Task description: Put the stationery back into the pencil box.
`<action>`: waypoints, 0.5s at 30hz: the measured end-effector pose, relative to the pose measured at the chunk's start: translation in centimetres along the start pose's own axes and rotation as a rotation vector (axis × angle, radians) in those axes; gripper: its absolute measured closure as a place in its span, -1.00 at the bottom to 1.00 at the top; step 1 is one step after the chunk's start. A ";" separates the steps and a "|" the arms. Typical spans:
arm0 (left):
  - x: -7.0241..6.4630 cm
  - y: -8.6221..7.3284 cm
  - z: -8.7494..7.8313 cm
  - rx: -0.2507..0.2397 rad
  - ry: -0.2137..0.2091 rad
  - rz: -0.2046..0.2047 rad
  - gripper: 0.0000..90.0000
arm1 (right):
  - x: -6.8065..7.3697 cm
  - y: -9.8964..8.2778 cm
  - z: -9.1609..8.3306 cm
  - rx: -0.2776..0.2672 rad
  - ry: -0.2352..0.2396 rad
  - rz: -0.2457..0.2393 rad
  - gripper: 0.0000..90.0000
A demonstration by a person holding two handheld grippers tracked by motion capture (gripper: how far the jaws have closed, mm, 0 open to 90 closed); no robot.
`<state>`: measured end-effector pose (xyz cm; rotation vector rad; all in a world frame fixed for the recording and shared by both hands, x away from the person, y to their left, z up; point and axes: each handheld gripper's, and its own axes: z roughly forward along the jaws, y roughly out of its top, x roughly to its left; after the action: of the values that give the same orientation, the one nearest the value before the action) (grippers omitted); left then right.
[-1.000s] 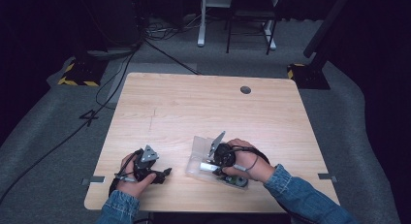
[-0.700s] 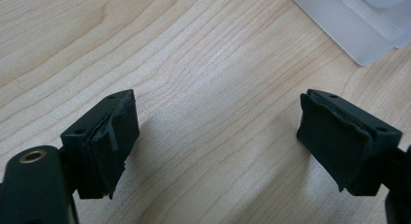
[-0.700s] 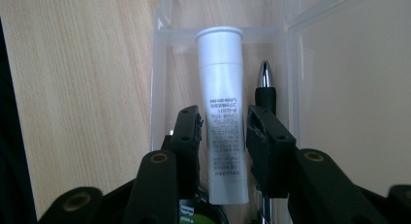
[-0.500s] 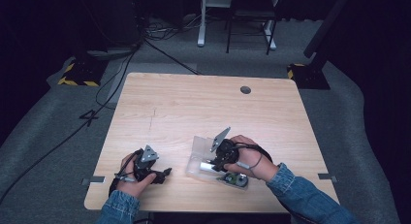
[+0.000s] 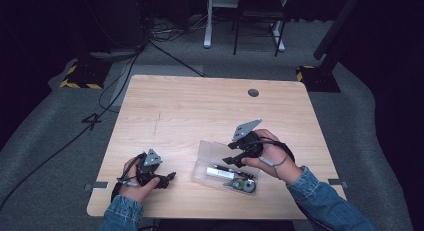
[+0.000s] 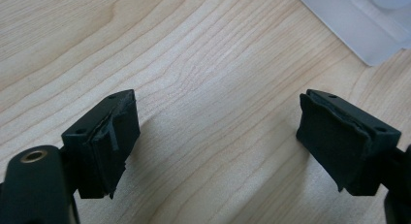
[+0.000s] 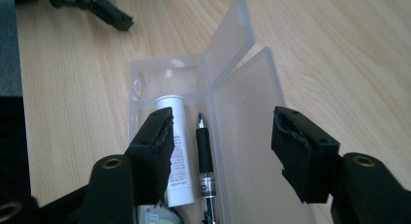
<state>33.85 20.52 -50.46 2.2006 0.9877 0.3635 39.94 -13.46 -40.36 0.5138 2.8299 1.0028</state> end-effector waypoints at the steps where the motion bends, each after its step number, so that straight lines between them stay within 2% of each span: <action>1: 0.0 0.0 0.0 0.000 0.002 0.002 -0.66 | -0.1 0.0 -0.4 -0.009 -0.007 0.003 -0.10; 6: 0.4 -0.4 -0.5 0.001 0.021 -0.004 -0.66 | -1.2 -0.3 -2.5 -0.050 -0.048 0.022 -0.11; 9: 0.4 -0.7 -0.7 -0.002 0.025 -0.023 -0.66 | -2.0 -0.9 -3.8 -0.080 -0.076 0.043 -0.12; 13: 0.5 -0.8 -0.8 -0.003 0.027 -0.023 -0.67 | -2.6 -1.7 -4.7 -0.094 -0.101 0.065 -0.12; 15: 0.6 -0.8 -0.8 -0.001 0.026 -0.014 -0.66 | -3.1 -2.5 -5.7 -0.110 -0.128 0.088 -0.12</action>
<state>33.36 21.74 -50.45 2.1926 1.0165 0.3874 41.07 -19.71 -37.54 0.6706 2.6438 1.0914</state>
